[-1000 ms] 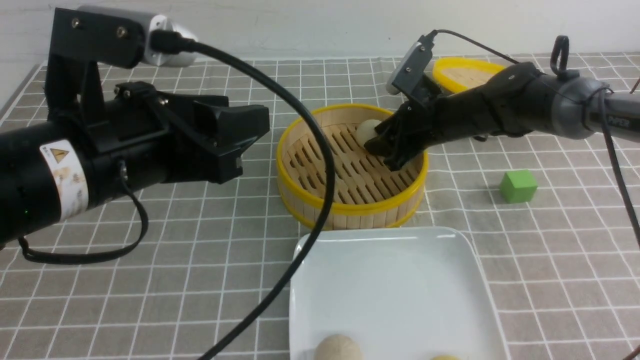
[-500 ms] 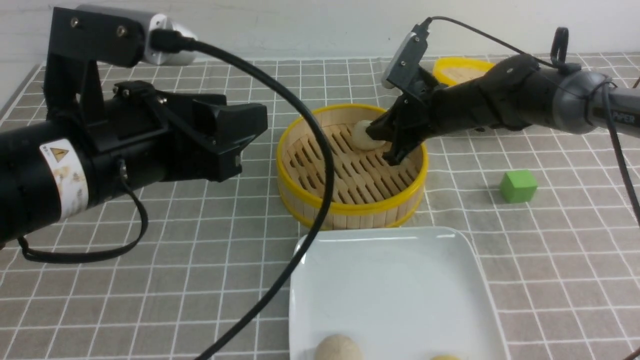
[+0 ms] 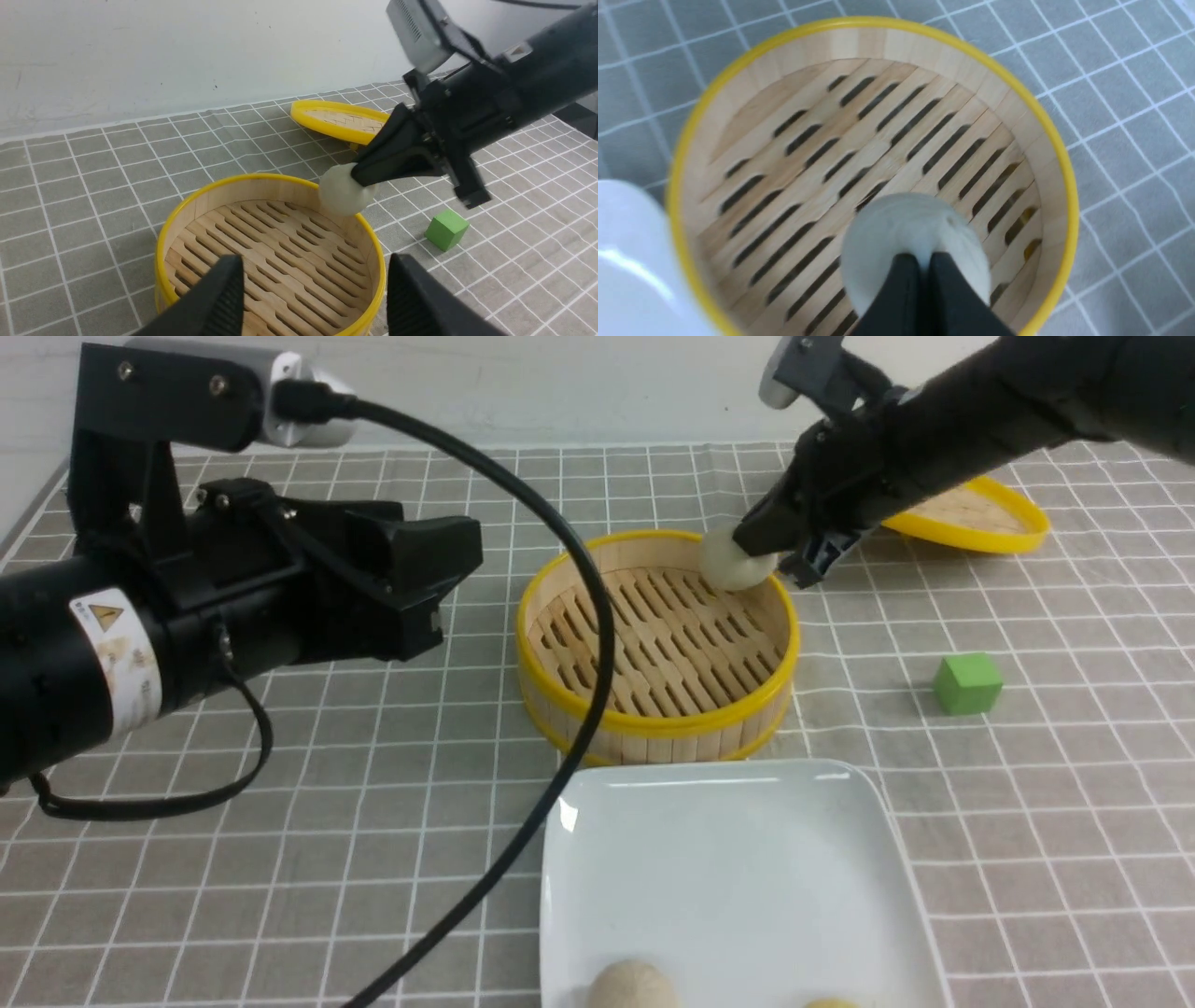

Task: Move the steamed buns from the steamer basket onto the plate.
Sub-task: Use the right arm to put the steamed stuffed bun into the plate

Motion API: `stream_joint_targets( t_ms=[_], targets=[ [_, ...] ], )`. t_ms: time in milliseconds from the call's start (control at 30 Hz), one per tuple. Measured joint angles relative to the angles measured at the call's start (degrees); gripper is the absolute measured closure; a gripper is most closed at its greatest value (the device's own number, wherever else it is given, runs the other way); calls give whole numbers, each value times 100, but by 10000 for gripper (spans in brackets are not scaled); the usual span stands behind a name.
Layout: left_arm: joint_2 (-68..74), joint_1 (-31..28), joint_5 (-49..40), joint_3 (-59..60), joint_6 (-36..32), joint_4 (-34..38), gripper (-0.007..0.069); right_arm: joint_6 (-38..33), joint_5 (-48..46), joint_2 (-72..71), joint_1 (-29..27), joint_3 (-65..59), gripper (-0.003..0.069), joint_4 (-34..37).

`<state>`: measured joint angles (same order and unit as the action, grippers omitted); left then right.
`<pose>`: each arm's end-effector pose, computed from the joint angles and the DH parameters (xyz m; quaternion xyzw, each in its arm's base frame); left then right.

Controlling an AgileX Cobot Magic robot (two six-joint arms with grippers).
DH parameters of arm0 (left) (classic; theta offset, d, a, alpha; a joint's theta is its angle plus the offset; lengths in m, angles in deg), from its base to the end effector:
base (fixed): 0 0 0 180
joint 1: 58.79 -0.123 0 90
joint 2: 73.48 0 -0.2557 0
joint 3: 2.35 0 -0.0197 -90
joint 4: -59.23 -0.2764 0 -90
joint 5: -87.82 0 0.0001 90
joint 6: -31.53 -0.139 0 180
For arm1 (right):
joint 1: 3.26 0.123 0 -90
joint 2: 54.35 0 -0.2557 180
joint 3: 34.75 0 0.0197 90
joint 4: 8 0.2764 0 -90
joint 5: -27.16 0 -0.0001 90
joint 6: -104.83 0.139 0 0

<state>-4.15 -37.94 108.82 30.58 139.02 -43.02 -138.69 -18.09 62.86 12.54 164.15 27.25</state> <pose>0.2711 -0.1553 0.2849 0.2180 0.7673 -0.2676 0.5405 0.4448 0.1851 0.2360 -0.4737 0.7832 0.1272 0.3821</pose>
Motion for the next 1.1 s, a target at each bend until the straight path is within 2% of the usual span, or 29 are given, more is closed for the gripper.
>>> stream_joint_targets(
  t_ms=[133, 300, 400, 733, 900, 1100],
  targets=[
    [0, 0, -2, 0, 0, 0, 196, 838, -1028, -740, 0, 0, 644, -561],
    [0, 0, -2, 0, 0, 0, 196, 1433, -2202, -1248, 3, -6, 643, -643],
    [0, 0, 71, 0, 0, 0, 196, 1698, -2502, -1496, 76, -158, 643, -638],
    [0, 0, 708, 0, 356, 0, 196, 1906, -2452, -1956, 883, -2262, 642, -591],
    [0, 0, 1072, 0, 454, -5, 196, 1561, -1520, -1970, 984, -3233, 641, -337],
    [0, 0, 1260, 0, 580, -19, 196, 1009, -566, -1943, 984, -3475, 641, -55]
  ],
)
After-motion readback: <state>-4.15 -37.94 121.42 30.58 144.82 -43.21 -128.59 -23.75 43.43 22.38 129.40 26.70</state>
